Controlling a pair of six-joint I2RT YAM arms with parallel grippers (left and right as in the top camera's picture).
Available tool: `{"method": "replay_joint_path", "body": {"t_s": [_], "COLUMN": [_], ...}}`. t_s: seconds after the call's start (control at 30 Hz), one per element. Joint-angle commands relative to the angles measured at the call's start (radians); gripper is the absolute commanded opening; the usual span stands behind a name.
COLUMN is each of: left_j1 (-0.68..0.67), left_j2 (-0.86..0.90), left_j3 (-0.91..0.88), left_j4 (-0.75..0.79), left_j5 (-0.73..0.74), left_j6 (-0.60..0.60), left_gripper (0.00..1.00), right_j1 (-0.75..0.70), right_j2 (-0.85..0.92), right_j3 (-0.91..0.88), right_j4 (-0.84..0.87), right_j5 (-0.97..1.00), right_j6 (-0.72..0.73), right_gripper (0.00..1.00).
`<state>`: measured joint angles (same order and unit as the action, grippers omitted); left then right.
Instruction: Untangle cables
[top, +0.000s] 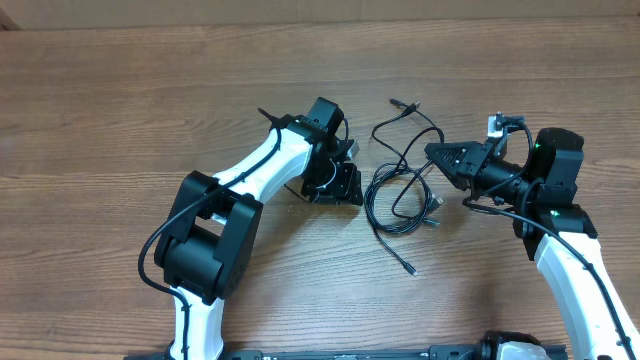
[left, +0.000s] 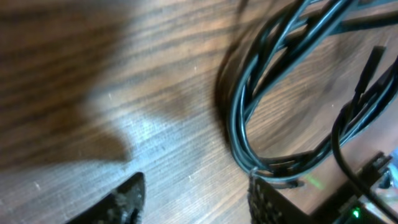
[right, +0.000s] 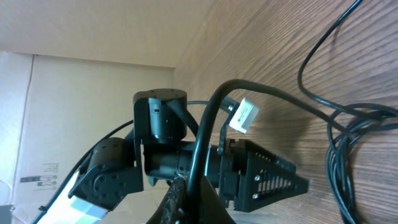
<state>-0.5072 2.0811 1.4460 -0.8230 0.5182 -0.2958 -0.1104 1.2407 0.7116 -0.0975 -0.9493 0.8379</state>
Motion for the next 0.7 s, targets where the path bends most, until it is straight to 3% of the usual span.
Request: {"method": "replay_joint_path", "body": {"t_s": [0.0, 0.17, 0.27, 0.57, 0.67], "left_j1": [-0.026, -0.054, -0.072, -0.119, -0.118], "left_j2": [-0.021, -0.018, -0.006, 0.072, 0.082], "left_j3": [-0.006, -0.007, -0.008, -0.009, -0.009], "left_j4": [0.029, 0.083, 0.102, 0.111, 0.093], "left_j5": [-0.027, -0.094, -0.148, -0.179, -0.193], "left_j6": [-0.05, -0.072, -0.122, -0.13, -0.126], "left_gripper": [0.6, 0.56, 0.56, 0.47, 0.45], "right_j1": [-0.002, -0.002, -0.002, -0.003, -0.003], "right_j2": [-0.015, -0.015, -0.015, -0.015, -0.015], "right_j3": [0.01, 0.01, 0.01, 0.01, 0.01], "right_j4": [-0.003, -0.027, -0.017, 0.251, 0.312], "right_j5": [-0.027, -0.012, -0.013, -0.013, 0.017], "right_j6": [0.026, 0.033, 0.122, 0.45, 0.494], "right_gripper": [0.04, 0.04, 0.04, 0.04, 0.04]}}
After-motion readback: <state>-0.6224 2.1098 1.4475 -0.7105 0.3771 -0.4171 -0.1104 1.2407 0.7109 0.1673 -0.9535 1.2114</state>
